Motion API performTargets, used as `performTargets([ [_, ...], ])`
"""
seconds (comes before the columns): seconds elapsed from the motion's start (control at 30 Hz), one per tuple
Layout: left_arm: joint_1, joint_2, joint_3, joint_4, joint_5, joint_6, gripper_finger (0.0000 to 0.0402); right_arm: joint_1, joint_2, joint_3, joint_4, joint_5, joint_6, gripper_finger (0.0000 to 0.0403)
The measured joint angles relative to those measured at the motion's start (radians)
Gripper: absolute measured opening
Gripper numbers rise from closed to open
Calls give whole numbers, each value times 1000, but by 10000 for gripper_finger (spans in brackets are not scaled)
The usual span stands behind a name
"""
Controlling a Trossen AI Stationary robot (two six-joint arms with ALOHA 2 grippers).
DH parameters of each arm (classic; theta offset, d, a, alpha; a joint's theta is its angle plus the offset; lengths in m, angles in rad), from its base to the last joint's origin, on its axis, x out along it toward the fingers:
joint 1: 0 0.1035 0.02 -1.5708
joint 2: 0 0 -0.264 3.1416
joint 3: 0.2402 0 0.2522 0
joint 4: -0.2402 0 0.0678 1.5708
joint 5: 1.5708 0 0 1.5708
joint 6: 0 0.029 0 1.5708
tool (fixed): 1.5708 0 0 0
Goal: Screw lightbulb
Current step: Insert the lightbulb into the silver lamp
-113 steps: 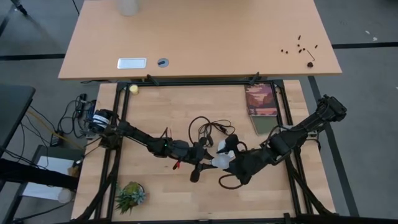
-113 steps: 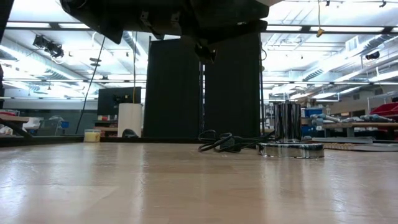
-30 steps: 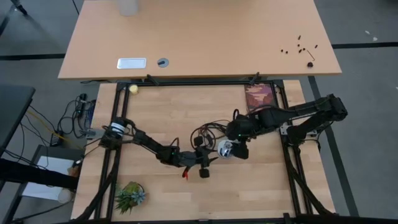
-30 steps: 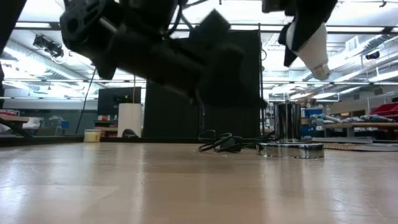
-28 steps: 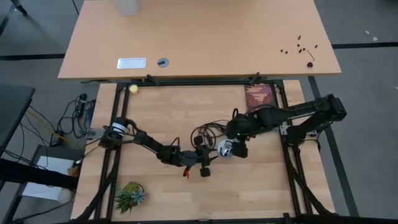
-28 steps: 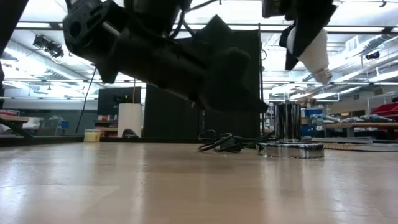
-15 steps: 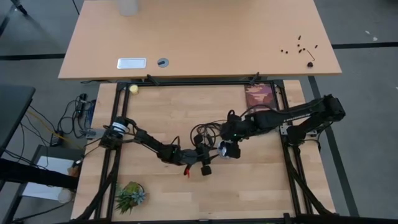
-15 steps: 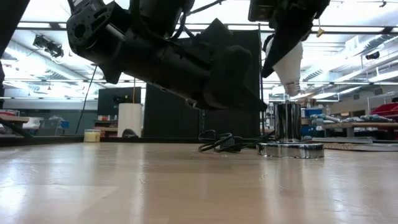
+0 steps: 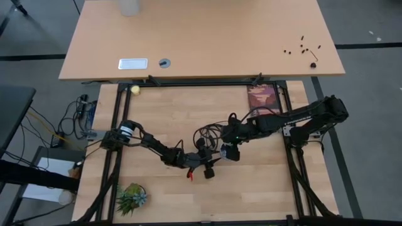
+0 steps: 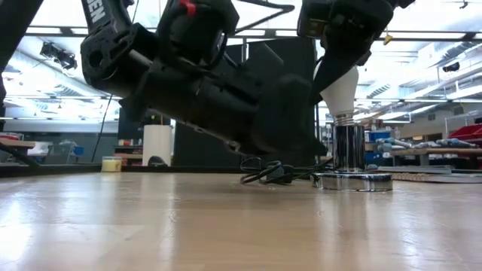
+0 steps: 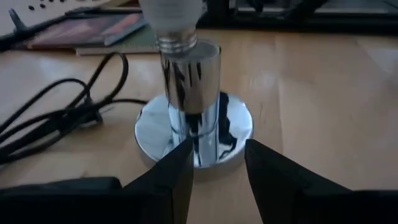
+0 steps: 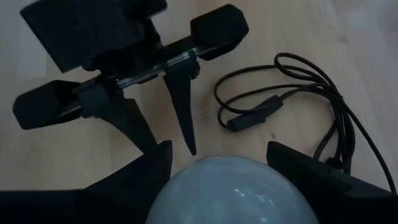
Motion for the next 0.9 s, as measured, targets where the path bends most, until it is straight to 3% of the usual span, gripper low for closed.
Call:
performTargets([
  [0.4, 5, 3, 0, 19, 8, -1, 150, 29, 1, -128, 123, 3, 89, 279],
  [0.9, 6, 3, 0, 27, 7, 4, 149, 32, -54, -128, 97, 11, 88, 291],
])
